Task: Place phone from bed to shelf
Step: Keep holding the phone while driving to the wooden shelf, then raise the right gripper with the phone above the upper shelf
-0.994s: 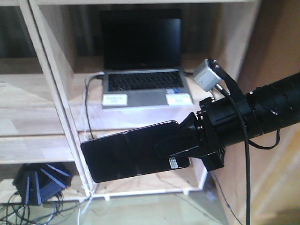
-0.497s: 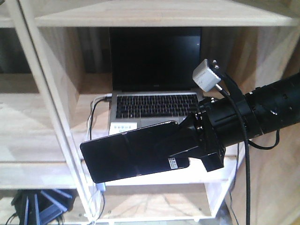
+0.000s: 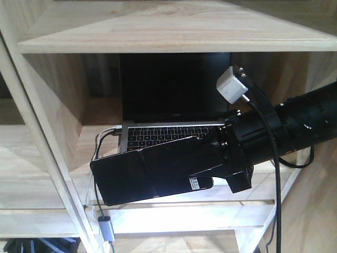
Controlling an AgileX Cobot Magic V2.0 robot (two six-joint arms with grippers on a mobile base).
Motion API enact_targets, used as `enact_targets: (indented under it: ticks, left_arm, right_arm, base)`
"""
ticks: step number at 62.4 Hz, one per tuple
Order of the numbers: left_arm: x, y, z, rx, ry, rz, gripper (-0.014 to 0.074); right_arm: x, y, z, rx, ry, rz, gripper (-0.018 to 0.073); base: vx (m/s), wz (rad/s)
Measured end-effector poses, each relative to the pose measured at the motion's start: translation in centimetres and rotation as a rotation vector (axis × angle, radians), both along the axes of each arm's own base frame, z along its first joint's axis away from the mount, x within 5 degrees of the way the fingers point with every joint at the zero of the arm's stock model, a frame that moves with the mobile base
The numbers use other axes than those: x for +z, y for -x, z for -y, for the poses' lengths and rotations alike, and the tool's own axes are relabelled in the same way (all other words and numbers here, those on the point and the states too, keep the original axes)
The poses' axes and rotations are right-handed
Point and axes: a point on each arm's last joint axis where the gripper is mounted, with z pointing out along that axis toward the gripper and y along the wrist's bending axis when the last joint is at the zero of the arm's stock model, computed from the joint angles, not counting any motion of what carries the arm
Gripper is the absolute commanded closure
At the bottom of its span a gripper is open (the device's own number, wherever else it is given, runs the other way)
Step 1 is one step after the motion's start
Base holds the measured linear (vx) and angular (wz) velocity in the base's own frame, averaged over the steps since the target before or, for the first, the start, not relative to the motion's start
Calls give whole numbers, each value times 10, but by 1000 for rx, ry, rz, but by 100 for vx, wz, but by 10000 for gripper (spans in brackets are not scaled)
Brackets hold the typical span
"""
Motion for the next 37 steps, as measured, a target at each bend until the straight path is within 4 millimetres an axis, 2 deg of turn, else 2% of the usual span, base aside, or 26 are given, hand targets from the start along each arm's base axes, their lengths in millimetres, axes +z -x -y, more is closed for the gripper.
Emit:
enact_targets:
  ticks: [37]
  left_arm:
    - [0,0,0,0,0,0,595]
  right_arm:
    - [0,0,0,0,0,0,561]
  base:
    - [4,0]
